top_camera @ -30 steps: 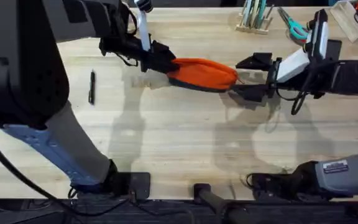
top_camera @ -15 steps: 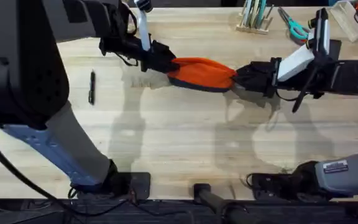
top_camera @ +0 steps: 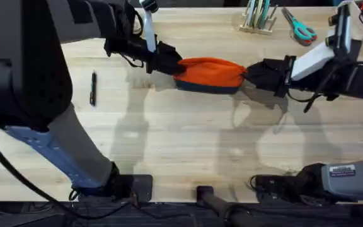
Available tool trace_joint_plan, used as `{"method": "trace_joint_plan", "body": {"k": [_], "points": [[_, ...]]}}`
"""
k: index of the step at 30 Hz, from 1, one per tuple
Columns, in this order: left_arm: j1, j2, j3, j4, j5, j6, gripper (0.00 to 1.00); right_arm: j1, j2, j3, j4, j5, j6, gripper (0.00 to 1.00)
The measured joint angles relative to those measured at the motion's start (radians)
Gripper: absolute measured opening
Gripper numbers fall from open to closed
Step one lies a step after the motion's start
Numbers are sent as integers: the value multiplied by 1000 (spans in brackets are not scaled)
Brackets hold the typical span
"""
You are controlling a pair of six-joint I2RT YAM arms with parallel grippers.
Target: Unzip the bag, pick up the pens from the table one at a time and place them inside, then zip the bag closed.
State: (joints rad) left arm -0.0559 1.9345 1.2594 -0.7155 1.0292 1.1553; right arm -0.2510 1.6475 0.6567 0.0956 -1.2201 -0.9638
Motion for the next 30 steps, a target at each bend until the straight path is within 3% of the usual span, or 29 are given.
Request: {"method": "trace_joint_plan", "body": {"k": [8,30], "points": [[0,0,0,1,24,0,42,-19,-63,0,-2,-2,0,31],[2,0,0,2,-2,0,42,-35,-74,-2,-1,-25,3,31]]}}
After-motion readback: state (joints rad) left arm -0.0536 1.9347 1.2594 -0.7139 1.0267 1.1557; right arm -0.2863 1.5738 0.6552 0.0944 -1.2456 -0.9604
